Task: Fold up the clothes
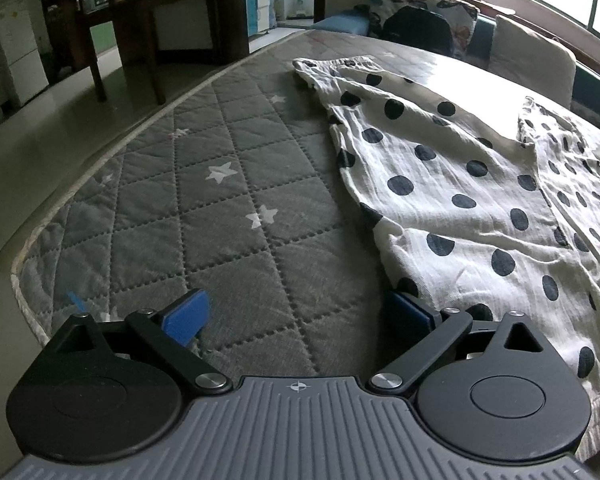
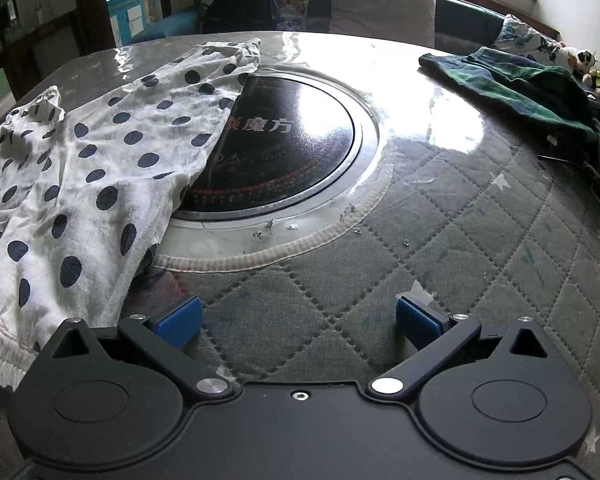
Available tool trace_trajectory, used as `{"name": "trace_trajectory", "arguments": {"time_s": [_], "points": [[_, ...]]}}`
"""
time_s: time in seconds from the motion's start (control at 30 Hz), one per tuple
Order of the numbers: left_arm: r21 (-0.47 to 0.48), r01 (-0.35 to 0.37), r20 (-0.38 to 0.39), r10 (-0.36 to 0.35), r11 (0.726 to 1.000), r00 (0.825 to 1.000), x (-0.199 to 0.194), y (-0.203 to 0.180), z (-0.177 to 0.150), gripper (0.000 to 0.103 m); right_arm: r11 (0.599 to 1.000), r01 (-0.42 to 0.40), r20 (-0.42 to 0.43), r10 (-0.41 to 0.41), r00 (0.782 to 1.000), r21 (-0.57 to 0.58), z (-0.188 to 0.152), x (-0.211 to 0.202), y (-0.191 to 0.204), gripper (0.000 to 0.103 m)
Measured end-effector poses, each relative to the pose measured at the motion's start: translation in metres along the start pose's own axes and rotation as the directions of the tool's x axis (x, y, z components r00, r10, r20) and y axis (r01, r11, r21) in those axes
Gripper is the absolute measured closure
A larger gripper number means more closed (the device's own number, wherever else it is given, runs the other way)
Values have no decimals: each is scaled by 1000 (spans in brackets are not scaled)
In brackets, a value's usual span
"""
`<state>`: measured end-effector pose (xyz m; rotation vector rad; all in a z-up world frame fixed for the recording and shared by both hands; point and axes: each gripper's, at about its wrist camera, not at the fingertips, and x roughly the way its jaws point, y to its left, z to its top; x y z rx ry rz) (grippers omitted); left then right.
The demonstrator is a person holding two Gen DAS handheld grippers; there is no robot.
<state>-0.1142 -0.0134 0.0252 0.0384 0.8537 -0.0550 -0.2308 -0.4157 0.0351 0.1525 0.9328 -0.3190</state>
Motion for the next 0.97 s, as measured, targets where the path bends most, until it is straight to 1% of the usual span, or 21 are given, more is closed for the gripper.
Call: {"name": "trace_trajectory", "arguments": {"time_s": [0.97], "points": [[9, 1, -6, -1, 1000, 1000, 0, -1, 3, 4, 1000, -2, 6, 2, 1000, 0, -2, -1, 0, 0]]}}
